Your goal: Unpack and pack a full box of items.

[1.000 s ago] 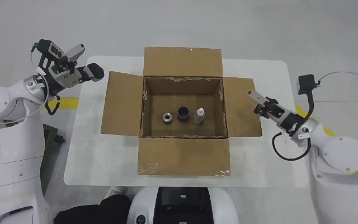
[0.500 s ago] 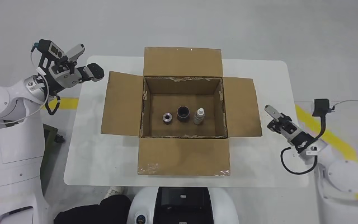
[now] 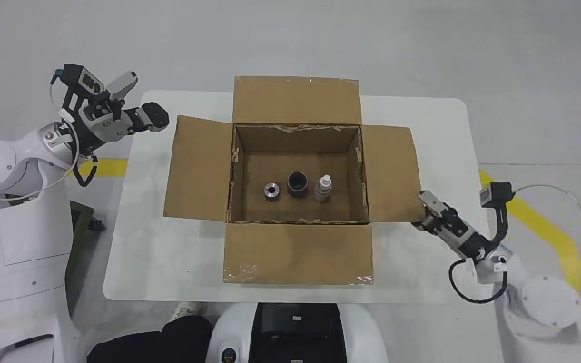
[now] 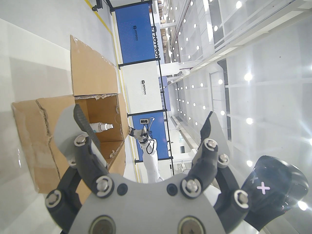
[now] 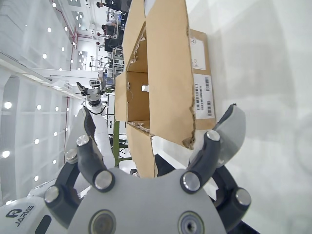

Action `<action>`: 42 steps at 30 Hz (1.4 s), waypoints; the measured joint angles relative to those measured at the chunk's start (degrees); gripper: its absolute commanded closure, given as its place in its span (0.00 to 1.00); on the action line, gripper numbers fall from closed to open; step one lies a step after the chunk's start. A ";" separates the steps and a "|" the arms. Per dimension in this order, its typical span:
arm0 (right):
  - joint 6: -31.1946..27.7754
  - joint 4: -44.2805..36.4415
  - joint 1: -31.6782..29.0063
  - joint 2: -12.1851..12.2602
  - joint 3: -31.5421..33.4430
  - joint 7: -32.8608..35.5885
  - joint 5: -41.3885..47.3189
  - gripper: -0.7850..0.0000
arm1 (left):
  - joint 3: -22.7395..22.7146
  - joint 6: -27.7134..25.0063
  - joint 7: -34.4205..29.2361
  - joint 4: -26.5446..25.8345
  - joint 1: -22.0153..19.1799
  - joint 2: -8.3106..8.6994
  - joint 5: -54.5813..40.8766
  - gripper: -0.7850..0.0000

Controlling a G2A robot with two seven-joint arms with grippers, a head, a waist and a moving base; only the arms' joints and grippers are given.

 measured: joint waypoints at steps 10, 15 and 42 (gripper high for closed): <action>-3.61 0.02 -0.02 -0.42 -2.47 -3.12 8.56 0.00 | 0.00 0.00 0.00 0.00 0.00 0.00 0.00 0.00; -6.76 -1.38 1.22 -0.40 -2.58 -2.96 10.64 0.00 | 0.00 0.00 0.00 0.00 0.00 0.00 0.00 0.00; -2.42 -0.44 17.72 -0.21 -20.15 5.16 11.45 0.00 | 0.00 0.00 0.00 0.00 0.00 0.00 0.00 0.00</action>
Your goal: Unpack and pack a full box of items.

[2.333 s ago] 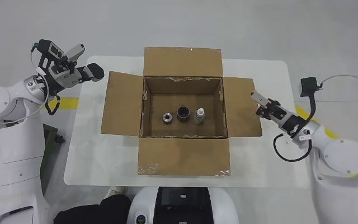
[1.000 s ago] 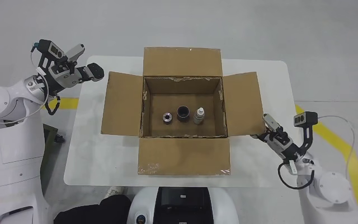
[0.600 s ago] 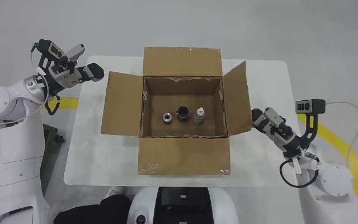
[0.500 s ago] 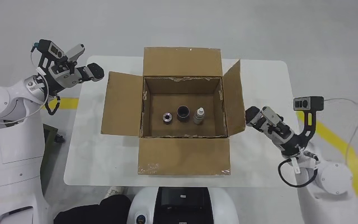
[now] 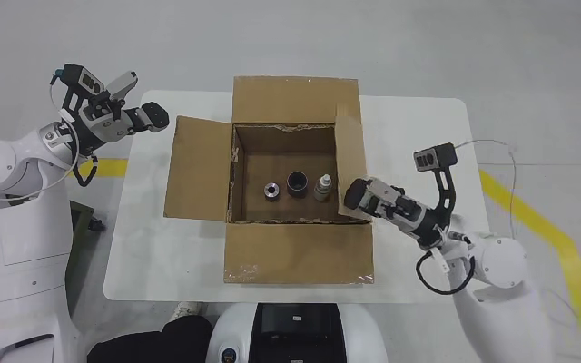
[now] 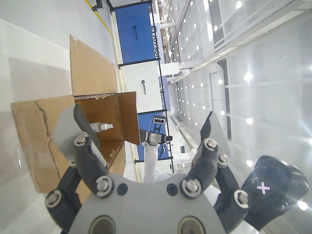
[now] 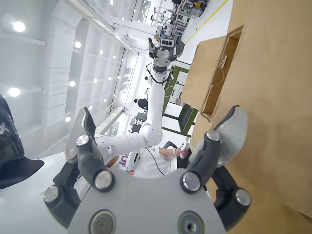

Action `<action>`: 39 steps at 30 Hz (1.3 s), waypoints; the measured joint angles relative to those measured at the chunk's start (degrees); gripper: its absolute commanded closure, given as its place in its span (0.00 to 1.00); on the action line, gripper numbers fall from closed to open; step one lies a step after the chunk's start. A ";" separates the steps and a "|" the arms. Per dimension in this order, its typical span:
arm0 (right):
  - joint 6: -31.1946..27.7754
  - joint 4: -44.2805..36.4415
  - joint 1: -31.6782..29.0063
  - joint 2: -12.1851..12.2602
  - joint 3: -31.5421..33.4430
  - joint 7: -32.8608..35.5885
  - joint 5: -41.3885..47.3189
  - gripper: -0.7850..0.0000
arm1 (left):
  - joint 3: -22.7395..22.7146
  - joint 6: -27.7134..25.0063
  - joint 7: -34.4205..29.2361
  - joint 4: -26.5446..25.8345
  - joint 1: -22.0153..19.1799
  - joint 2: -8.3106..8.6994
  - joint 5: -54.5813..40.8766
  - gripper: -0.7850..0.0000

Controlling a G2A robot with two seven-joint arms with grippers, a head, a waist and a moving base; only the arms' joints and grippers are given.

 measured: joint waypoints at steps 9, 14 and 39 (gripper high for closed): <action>3.55 2.69 2.10 -0.01 -4.81 1.65 -0.72 0.00 | 0.00 0.00 0.00 0.00 0.00 0.00 0.00 0.00; 4.41 3.44 2.04 0.15 -5.40 1.92 -1.00 0.00 | 0.00 0.00 0.00 0.00 0.00 0.00 0.00 0.00; 7.00 6.29 2.39 0.84 -6.89 1.73 -1.83 0.00 | 0.00 0.00 0.00 0.00 0.00 0.00 0.00 0.00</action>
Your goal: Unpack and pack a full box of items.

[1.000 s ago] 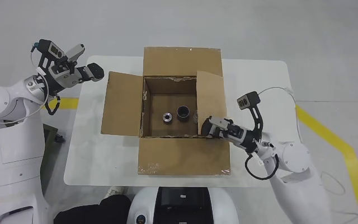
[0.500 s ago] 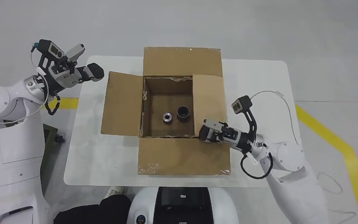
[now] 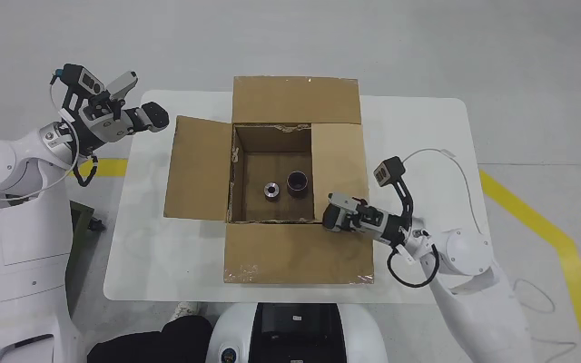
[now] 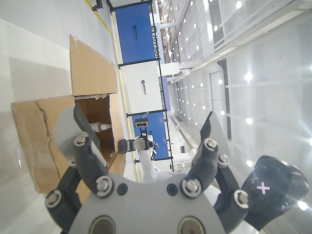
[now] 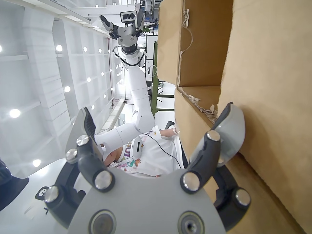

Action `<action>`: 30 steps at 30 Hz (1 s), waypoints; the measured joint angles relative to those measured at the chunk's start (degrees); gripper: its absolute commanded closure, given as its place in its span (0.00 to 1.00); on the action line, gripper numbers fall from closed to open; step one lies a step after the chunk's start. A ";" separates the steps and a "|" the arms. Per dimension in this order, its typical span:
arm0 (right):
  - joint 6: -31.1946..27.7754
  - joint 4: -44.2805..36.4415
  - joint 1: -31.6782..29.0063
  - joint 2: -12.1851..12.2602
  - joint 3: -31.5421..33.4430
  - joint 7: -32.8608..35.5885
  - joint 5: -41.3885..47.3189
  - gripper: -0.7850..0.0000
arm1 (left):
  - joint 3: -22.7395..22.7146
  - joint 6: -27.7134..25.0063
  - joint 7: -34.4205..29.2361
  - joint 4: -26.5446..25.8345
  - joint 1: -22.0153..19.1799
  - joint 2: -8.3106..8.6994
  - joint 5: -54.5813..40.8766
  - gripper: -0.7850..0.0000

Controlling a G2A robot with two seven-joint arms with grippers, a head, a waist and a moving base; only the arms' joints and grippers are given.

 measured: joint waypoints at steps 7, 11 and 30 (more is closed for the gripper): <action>0.73 0.24 0.37 0.18 -0.46 -0.08 -0.59 0.00 | 0.00 0.00 0.00 0.00 0.00 0.00 0.00 0.00; 0.40 0.38 0.54 0.20 -0.74 -0.42 0.03 0.00 | 0.00 0.00 0.00 0.00 0.00 0.00 0.00 0.00; -2.50 -5.90 -4.06 1.60 10.93 -3.23 1.62 0.00 | 0.00 0.00 0.00 0.00 0.00 0.00 0.00 0.00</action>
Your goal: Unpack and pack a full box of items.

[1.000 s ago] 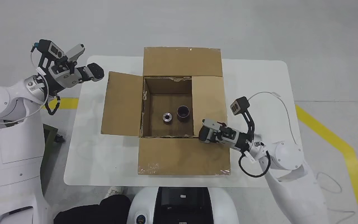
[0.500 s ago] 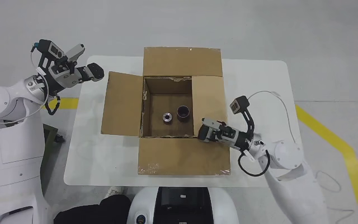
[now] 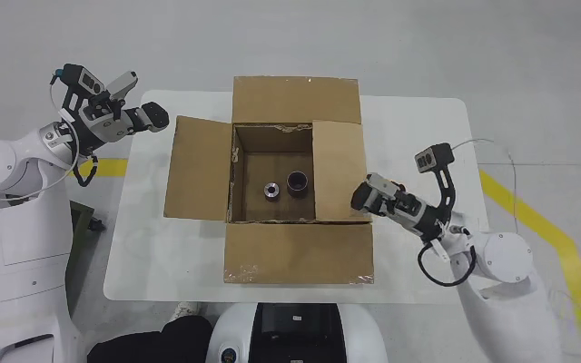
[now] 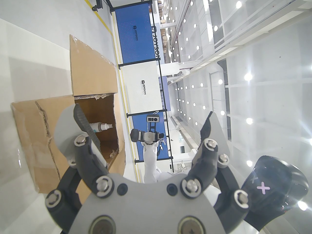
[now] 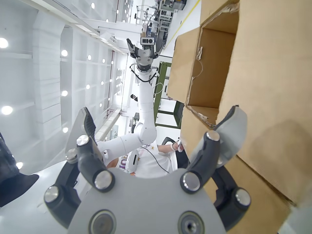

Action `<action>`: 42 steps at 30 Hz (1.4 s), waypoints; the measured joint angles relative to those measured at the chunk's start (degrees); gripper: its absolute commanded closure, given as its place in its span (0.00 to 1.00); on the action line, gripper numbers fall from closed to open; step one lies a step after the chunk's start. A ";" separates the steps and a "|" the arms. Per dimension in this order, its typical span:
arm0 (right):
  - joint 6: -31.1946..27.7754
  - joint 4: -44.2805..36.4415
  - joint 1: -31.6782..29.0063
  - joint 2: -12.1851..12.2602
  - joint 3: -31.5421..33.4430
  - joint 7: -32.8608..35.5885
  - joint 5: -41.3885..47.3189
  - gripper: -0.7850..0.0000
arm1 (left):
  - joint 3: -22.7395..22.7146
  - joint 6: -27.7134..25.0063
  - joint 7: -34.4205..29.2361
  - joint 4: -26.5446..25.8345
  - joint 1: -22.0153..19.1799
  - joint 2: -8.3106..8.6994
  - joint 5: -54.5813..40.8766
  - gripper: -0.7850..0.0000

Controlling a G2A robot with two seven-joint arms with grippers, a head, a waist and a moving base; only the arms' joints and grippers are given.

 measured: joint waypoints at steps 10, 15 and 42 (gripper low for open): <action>-2.72 -0.90 -8.46 1.11 14.27 -0.32 0.37 0.00 | 0.00 0.00 0.00 0.00 0.00 0.00 0.00 0.00; -5.08 0.19 -10.54 1.40 18.48 1.06 1.83 0.00 | 0.00 0.00 0.00 0.00 0.00 0.00 0.00 0.00; -5.77 0.70 -10.72 1.52 19.56 1.50 2.30 0.00 | -0.02 -0.69 0.53 -0.16 0.49 -0.05 -0.43 0.00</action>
